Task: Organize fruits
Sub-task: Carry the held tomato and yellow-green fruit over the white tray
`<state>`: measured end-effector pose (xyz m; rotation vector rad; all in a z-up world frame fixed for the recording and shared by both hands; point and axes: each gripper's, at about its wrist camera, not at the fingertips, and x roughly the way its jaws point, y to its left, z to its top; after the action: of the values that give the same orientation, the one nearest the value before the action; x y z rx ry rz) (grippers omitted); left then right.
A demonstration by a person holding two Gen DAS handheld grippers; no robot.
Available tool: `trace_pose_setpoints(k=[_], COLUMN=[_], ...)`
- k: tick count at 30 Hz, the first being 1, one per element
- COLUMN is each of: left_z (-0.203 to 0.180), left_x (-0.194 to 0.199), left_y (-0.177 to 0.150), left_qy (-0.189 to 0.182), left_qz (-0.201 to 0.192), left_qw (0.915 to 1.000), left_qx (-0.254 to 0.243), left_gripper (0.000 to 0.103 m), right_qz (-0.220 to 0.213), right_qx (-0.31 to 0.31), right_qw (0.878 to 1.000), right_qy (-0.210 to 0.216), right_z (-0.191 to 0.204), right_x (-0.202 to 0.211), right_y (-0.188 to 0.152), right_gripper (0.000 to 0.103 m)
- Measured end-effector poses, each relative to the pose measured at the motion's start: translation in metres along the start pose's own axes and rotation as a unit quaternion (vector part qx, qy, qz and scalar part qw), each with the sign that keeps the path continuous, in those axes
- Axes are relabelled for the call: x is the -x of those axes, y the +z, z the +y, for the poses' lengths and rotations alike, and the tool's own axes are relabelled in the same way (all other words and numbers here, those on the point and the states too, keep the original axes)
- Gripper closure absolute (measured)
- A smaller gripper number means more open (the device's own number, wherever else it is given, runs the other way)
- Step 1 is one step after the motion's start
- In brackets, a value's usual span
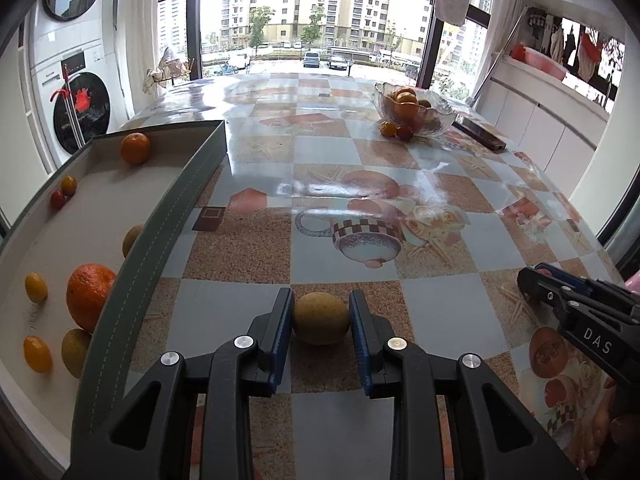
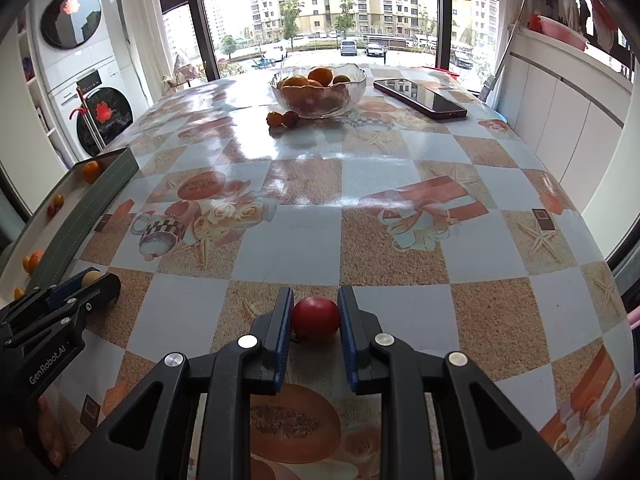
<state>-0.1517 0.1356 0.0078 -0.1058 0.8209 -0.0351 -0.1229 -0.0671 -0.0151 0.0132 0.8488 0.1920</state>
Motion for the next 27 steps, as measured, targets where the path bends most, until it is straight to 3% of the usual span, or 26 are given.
trace_pose_setpoints(k=[11,21,27], left_z=[-0.002,-0.002,0.003], left_x=[0.0,0.0,0.0], left_y=[-0.001,-0.001,0.002], left_qy=[0.003,-0.003,-0.028], left_qz=[-0.001,-0.001,0.01], left_qw=[1.0,1.0,0.9995], left_qx=[-0.003,0.002,0.011], left_gripper=[0.074,0.074,0.074], right_qz=[-0.004,0.002,0.052], right_qx=[-0.019,0.009,0.029], right_qw=[1.0,1.0,0.998], right_qy=[0.021,-0.008,-0.011], right_z=[-0.007,0.002,0.007], right_x=[0.0,-0.001,-0.003], right_y=[0.0,-0.001,0.012], right_gripper=[0.079,0.079,0.079])
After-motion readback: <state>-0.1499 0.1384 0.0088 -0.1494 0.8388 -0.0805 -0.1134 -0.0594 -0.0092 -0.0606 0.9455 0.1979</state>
